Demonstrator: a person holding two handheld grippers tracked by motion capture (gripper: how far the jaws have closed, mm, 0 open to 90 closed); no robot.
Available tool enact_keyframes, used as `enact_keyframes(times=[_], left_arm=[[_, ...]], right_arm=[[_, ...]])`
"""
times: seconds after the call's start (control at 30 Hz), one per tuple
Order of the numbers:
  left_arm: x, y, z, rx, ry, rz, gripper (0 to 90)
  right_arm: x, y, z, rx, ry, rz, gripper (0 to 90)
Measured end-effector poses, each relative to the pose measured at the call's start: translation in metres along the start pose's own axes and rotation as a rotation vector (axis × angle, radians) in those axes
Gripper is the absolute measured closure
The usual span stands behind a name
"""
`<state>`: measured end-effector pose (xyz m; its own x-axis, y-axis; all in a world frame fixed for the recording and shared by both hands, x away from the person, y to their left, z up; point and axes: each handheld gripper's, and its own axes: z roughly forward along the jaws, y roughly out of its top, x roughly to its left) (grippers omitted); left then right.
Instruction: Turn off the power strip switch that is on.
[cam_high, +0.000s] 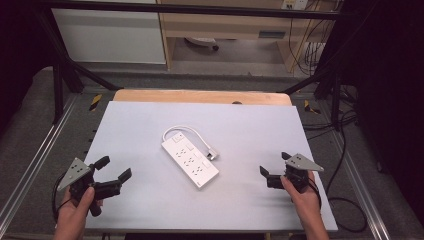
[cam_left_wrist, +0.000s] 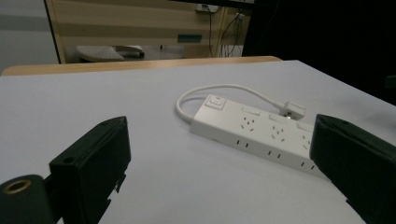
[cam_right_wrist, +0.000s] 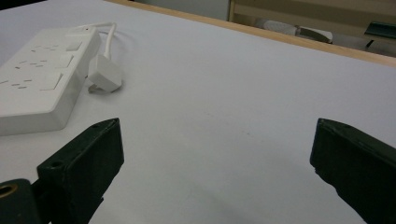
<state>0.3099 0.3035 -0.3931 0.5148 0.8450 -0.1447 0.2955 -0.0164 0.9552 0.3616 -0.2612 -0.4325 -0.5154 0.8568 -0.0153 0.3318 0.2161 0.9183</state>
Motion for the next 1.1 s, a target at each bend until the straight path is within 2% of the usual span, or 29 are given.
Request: enact_keyframes(times=[0.2,0.23,0.43,0.57,0.73,1.1], left_arm=[[-0.008,0.006,0.009,0.02,-0.015,0.005,6.0],[-0.011,0.009,0.011,0.017,-0.014,0.017,5.6],[-0.017,0.021,0.018,0.004,-0.022,0.029,6.0],[-0.022,0.029,0.027,0.017,-0.049,0.013,6.3],[-0.024,0.04,0.035,0.019,-0.062,0.017,6.3],[-0.028,0.061,0.047,0.025,-0.074,0.037,6.2]], right_arm=[[0.004,0.002,0.0,-0.006,-0.001,-0.013,2.9],[0.004,0.002,0.0,-0.007,-0.001,-0.017,2.7],[0.004,0.001,0.001,0.013,-0.001,-0.022,2.5],[0.004,0.0,0.0,0.018,-0.009,-0.029,2.4],[0.0,0.0,-0.001,0.01,-0.027,-0.014,2.7],[0.001,-0.001,0.0,0.025,-0.025,-0.014,2.9]])
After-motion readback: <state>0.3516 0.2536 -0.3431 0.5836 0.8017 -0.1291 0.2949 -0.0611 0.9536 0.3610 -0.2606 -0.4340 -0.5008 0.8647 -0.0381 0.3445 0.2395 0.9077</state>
